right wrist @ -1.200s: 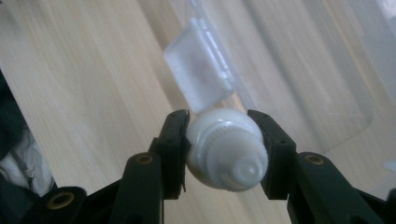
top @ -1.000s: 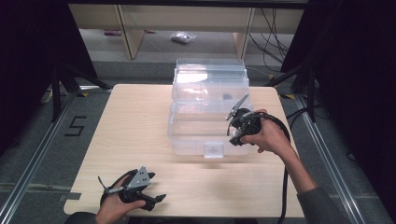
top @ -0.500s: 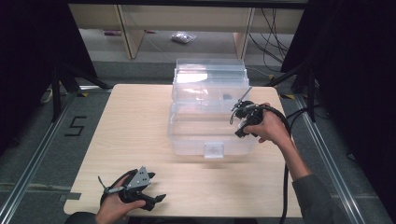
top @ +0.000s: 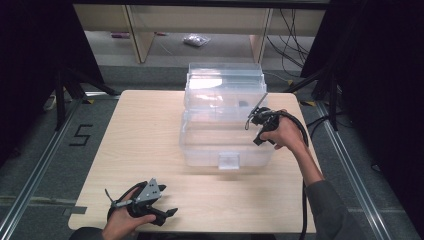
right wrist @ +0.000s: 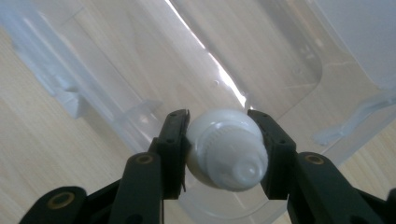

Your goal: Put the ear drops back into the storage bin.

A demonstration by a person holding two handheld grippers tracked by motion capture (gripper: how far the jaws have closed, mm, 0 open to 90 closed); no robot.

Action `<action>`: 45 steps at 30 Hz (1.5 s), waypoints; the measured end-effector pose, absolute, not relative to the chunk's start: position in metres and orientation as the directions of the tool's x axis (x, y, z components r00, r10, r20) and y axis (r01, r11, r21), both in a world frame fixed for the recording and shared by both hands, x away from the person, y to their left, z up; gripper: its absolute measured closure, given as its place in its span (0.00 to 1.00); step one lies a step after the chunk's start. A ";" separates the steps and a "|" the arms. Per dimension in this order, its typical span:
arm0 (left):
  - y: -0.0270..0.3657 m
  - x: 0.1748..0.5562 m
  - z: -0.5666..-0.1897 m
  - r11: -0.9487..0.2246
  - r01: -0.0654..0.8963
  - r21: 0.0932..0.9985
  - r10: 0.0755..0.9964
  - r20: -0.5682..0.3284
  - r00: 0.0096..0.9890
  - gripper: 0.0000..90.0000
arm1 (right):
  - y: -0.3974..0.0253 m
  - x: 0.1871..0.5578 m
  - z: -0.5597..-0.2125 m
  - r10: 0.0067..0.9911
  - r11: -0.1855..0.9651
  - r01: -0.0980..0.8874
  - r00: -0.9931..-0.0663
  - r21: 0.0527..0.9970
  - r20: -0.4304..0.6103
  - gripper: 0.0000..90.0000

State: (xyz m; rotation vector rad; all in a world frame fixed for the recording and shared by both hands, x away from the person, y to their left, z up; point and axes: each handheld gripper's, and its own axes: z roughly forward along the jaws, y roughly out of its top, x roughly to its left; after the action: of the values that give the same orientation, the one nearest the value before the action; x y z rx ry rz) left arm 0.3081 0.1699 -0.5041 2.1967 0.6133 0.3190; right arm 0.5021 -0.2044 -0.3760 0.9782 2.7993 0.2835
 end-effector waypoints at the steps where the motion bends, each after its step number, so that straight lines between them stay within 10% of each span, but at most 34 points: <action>1: 0.170 0.308 -0.504 -0.550 0.322 0.771 0.528 0.022 0.849 0.17 | -0.204 0.503 -0.377 0.647 0.754 0.618 -0.758 0.223 -0.086 0.67; 45: 0.171 0.308 -0.504 -0.566 0.313 0.762 0.518 0.033 0.855 0.17 | -0.201 0.531 -0.436 0.682 0.730 0.675 -0.728 0.102 -0.069 0.67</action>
State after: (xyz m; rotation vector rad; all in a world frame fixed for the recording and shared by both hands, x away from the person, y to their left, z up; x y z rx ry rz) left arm 0.3083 0.1705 -0.5040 2.2147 0.6003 0.3227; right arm 0.5307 -0.2012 -0.4356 1.1123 2.8269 0.1063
